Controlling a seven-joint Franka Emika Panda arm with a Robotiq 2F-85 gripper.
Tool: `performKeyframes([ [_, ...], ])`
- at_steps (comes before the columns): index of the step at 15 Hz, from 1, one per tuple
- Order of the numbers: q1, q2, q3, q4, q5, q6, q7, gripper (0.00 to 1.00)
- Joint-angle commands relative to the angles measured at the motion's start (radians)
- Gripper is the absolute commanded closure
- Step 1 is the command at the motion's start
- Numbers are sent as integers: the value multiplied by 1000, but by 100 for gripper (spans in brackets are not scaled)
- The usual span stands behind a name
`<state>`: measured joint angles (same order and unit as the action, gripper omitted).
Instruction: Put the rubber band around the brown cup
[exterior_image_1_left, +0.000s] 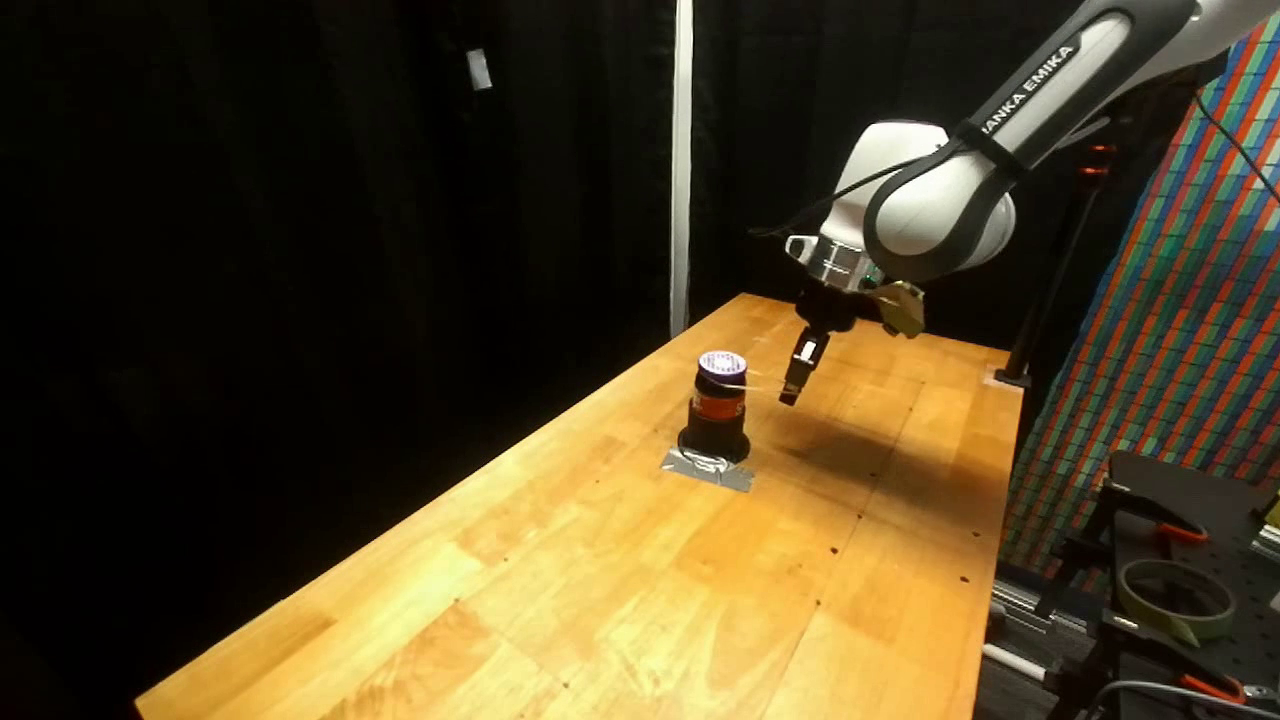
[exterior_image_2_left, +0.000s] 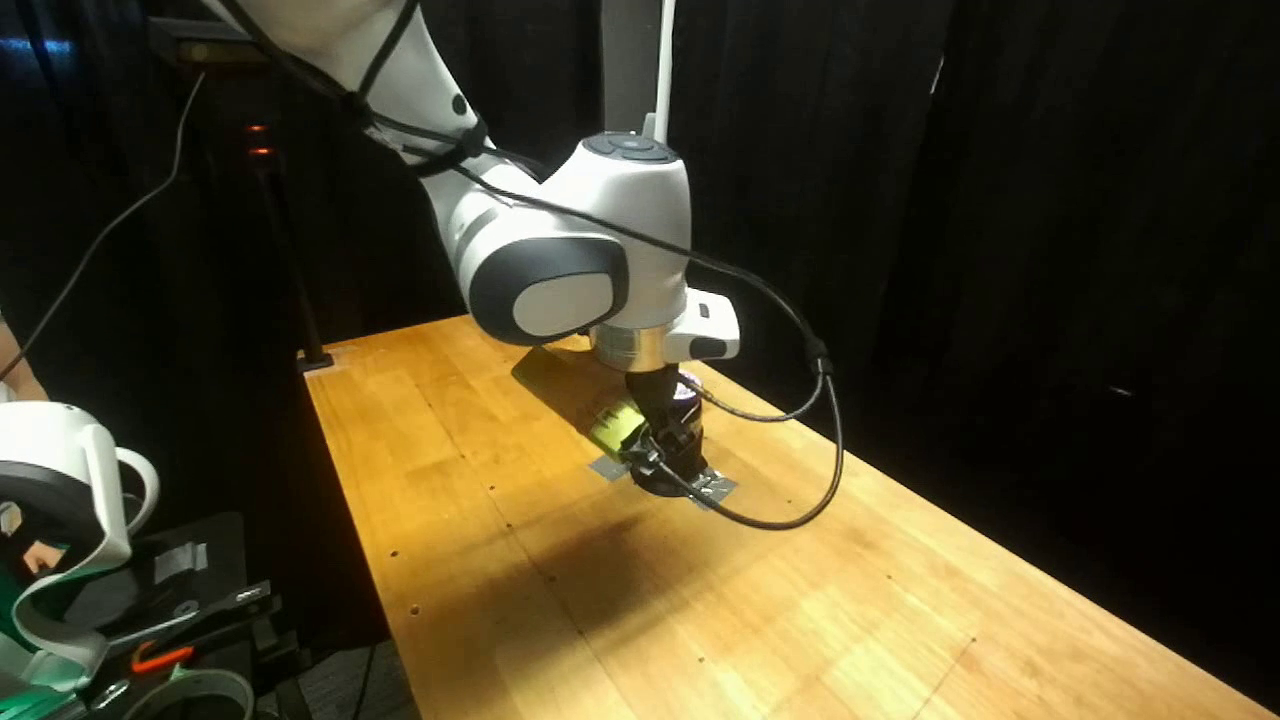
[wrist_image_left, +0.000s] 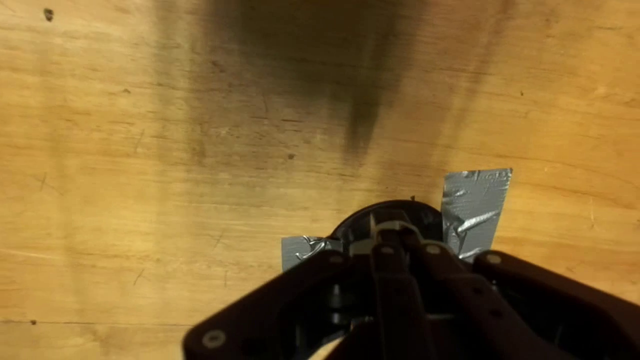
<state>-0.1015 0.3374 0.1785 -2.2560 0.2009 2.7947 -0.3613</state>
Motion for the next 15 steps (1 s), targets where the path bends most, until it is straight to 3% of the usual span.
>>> performKeyframes([
  [1,-171,-75,198,-137,264,168,-227,94],
  [6,-487,4,602,-57,697,299,-608,92],
  [10,-773,75,911,-34,928,357,-906,93],
  [13,-949,140,1068,-54,1050,374,-1109,92],
  [15,-1034,163,1120,-84,1087,357,-1192,92],
])
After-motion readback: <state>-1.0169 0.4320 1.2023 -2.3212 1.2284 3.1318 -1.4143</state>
